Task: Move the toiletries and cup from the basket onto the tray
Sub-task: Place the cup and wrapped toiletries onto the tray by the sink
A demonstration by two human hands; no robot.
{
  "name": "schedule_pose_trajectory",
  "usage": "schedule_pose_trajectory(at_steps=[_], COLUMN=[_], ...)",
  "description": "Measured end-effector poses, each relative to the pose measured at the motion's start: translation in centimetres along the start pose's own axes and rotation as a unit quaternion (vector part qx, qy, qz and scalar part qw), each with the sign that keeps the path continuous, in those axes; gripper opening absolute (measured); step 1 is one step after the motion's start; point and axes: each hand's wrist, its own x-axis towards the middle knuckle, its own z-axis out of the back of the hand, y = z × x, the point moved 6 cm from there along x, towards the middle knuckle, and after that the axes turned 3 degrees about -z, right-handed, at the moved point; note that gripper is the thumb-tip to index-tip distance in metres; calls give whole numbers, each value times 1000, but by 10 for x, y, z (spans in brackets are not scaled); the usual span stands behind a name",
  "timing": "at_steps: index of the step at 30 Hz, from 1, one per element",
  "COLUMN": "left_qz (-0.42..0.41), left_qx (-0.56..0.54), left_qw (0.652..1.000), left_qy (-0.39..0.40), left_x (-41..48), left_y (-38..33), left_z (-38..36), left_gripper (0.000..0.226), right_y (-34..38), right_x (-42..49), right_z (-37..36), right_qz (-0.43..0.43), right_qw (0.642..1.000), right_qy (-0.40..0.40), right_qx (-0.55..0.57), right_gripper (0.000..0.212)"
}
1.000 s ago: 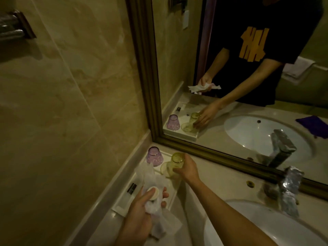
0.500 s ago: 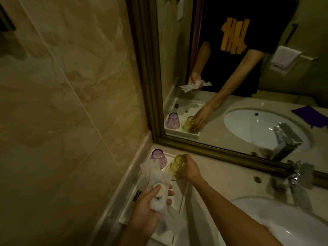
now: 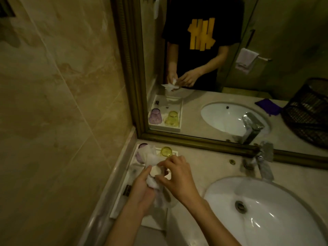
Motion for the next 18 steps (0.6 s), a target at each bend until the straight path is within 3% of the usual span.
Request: schedule_pose_trajectory(at_steps=[6,12,16,18], left_qz=[5,-9,-75,-89], left_qx=[51,61,69,81], left_qw=[999,996,993,992], left_qy=[-8,-59,-56,-31], left_x=[-7,8,29,28], left_y=[1,-22,-41,-47], left_z=[-1,-4,4,7], left_gripper=[41,48,41,36], right_y=[5,-21,-65,-74], right_x=[-3,-22,-70,-91], right_z=[2,30,-3,-37], right_qz=[0,-82,-189,-200], right_qw=[1000,992,977,971], right_qy=[-13,-55,26,99], right_qx=[-20,82,94,81], right_gripper=[28,37,35,36])
